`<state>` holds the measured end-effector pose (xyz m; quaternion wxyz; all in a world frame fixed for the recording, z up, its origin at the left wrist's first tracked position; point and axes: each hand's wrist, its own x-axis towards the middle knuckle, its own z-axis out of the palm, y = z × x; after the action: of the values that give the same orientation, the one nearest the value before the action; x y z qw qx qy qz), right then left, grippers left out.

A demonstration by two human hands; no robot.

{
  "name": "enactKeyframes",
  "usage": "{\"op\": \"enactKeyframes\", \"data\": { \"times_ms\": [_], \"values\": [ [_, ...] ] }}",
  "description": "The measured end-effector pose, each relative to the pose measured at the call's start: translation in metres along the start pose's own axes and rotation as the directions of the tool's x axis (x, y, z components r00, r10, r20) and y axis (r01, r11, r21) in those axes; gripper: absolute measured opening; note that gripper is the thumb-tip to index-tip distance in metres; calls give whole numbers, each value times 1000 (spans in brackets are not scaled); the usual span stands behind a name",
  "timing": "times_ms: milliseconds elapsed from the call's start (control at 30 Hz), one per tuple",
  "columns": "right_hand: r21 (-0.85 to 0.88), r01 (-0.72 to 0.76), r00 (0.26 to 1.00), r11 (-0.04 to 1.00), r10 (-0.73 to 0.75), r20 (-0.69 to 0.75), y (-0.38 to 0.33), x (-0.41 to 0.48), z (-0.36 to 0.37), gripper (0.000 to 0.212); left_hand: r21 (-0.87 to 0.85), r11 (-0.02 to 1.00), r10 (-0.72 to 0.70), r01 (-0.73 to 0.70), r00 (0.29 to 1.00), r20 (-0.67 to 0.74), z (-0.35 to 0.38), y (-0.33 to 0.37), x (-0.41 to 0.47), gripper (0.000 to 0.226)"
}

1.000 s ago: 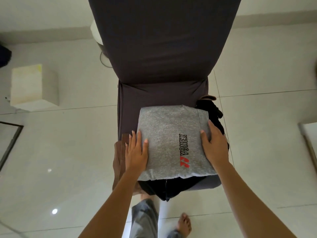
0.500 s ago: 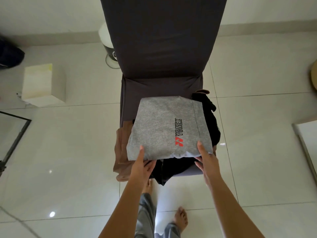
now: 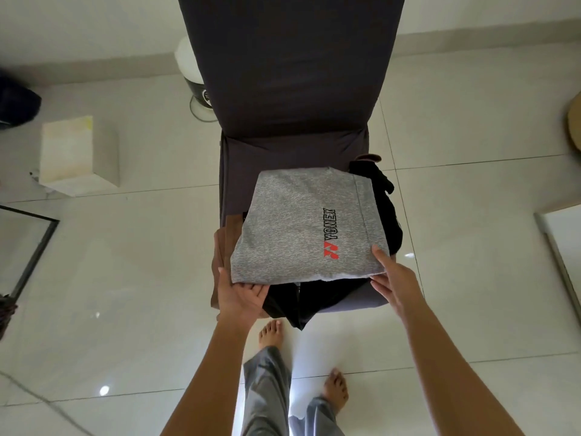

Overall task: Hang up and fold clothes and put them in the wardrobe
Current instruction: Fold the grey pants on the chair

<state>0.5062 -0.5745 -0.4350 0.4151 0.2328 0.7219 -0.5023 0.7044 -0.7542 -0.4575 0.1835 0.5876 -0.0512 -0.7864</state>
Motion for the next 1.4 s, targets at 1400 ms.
{"op": "enactKeyframes", "data": {
  "times_ms": [1400],
  "values": [
    [-30,291,943,956,-281,177,-230,-133,-32,40,700,684,-212,-205,862,460,233,147,-135,30]
  ]
}}
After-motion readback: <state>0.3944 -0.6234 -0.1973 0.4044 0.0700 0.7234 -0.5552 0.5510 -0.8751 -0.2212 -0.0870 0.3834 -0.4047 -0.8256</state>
